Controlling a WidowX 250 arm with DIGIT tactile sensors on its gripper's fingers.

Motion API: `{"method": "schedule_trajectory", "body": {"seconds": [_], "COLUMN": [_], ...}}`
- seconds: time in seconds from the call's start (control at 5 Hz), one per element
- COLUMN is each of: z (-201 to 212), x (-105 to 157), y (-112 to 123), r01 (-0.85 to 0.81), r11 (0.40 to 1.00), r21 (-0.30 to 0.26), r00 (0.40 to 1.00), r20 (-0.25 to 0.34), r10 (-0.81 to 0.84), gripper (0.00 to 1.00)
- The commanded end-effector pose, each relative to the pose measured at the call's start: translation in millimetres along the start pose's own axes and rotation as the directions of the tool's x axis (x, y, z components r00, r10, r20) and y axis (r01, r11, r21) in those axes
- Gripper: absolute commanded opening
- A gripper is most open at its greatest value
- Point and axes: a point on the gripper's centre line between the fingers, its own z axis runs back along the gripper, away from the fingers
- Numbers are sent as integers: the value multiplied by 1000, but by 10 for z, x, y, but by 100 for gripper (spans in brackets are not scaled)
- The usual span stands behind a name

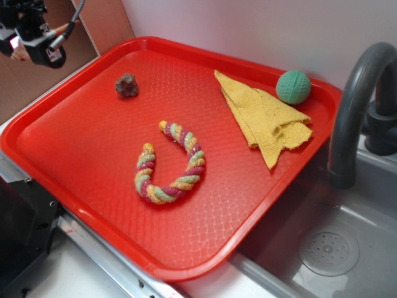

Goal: Grab the shell.

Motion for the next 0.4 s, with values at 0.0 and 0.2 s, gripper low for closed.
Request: {"method": "schedule_trajectory", "body": {"seconds": [0.0, 0.2], "z": [472, 456], "x": [-247, -310], "y": [-494, -522], "r01": [58, 124], "r11": [995, 991], "r21": [-83, -43], "r00": [984, 985], "r20": [174, 126], "r10": [-42, -118], "gripper": [0, 51]}}
